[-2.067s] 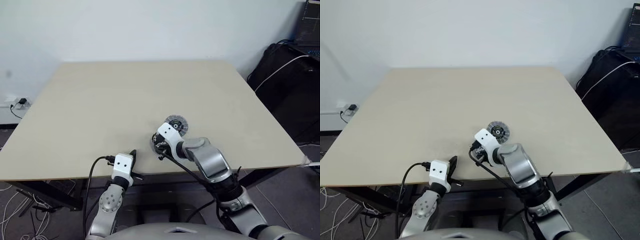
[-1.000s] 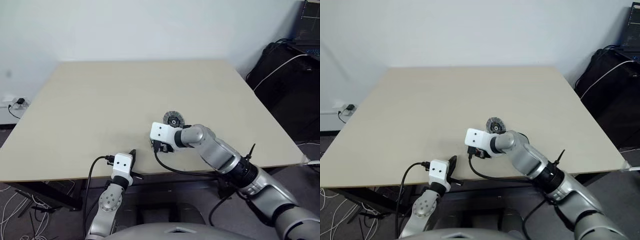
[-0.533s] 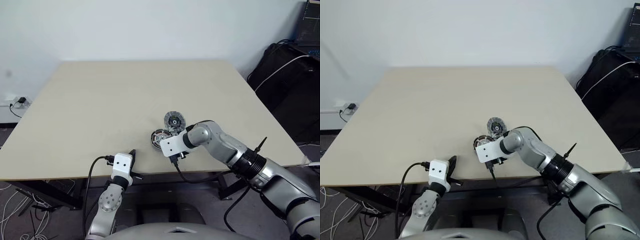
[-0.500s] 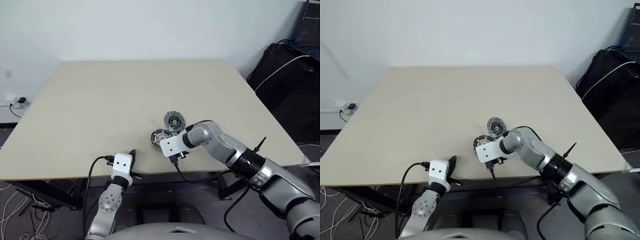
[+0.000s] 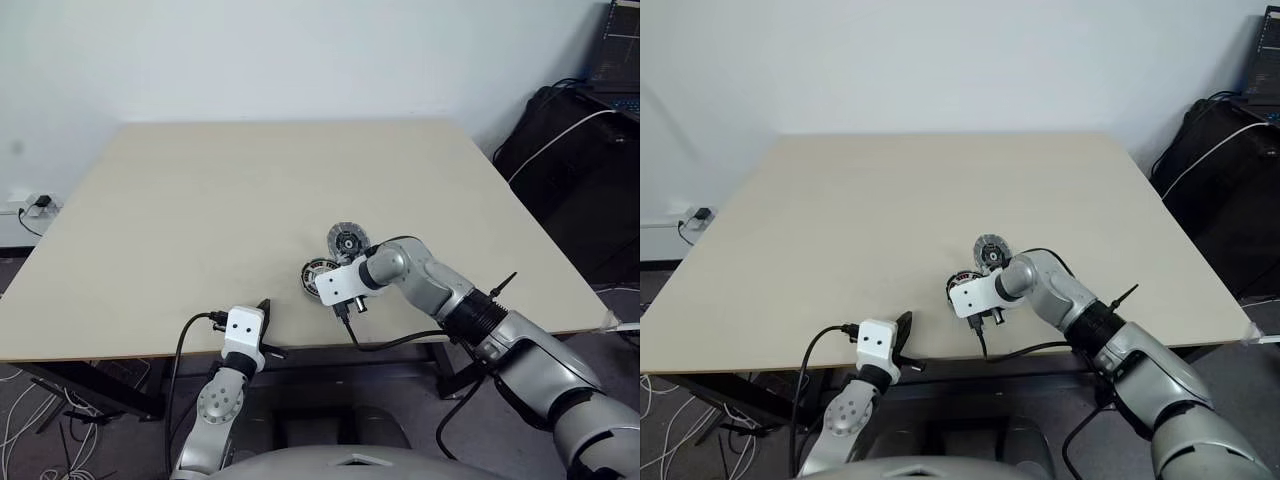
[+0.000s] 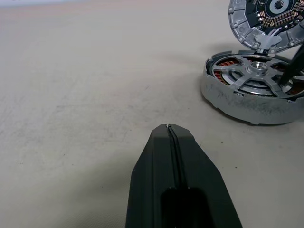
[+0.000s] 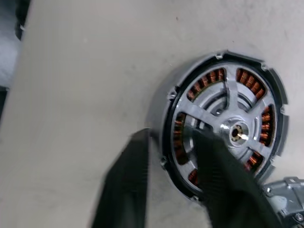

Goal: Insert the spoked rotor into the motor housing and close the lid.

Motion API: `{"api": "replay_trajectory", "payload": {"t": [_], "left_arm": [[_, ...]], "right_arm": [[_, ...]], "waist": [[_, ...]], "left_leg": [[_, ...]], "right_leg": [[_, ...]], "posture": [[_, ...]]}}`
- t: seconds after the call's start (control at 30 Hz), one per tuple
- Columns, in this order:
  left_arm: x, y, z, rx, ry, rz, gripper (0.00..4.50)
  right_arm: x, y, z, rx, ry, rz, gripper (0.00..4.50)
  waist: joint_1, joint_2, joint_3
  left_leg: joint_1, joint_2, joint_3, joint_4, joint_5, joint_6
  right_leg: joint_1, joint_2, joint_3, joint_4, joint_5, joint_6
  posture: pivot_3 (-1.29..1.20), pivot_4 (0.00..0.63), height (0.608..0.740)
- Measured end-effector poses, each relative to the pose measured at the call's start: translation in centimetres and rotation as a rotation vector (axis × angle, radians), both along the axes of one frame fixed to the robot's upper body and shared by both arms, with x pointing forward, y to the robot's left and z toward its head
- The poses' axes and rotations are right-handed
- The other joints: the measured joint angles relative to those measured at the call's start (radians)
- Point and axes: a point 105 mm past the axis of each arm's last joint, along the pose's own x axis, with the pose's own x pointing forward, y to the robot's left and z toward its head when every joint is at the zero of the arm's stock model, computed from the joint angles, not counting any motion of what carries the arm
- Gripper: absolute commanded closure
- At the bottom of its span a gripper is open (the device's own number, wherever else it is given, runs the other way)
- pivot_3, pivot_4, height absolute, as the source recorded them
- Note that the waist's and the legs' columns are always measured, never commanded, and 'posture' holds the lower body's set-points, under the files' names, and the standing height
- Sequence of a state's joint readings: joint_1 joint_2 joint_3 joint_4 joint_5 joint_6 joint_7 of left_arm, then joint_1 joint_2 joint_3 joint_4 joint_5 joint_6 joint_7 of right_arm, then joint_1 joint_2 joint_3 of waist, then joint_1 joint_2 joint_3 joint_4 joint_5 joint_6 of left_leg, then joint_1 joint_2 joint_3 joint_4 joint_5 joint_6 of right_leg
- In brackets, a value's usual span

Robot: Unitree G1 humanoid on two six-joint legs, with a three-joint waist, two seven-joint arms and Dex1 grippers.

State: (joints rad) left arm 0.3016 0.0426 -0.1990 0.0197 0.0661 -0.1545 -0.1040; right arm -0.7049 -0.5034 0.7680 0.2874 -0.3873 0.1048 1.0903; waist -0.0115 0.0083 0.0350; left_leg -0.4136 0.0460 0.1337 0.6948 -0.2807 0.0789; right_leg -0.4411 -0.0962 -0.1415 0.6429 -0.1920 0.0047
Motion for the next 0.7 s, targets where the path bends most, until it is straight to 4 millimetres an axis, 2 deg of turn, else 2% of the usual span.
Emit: {"api": "replay_trajectory", "payload": {"t": [0.07,0.4,0.7], "left_arm": [[0.0,0.1,0.0,0.0,-0.001,0.004,4.5],[0.0,0.0,0.0,-0.006,0.001,0.002,4.5],[-0.1,0.0,0.0,-0.01,0.003,-0.002,4.5]], "right_arm": [[0.0,-0.2,-0.2,-0.01,0.006,0.0,4.39],[0.1,-0.5,-0.3,0.022,0.034,-0.07,4.4],[-1.4,-0.2,-0.1,0.199,0.152,-0.363,4.4]], "waist": [[-0.002,0.0,0.0],[0.0,0.0,0.0],[0.002,0.001,0.0]], "left_leg": [[0.002,0.0,0.0,0.0,0.0,0.0],[0.001,0.001,0.0,0.001,0.001,-0.001],[-0.002,0.001,-0.001,0.001,0.0,-0.001]], "right_leg": [[0.001,0.0,0.0,0.0,0.0,0.0],[0.001,-0.001,-0.001,0.001,0.001,0.0],[-0.002,-0.002,-0.001,0.0,0.0,-0.001]], "posture": [[0.0,0.0,0.74],[0.0,0.0,0.74],[0.0,0.0,0.74]]}}
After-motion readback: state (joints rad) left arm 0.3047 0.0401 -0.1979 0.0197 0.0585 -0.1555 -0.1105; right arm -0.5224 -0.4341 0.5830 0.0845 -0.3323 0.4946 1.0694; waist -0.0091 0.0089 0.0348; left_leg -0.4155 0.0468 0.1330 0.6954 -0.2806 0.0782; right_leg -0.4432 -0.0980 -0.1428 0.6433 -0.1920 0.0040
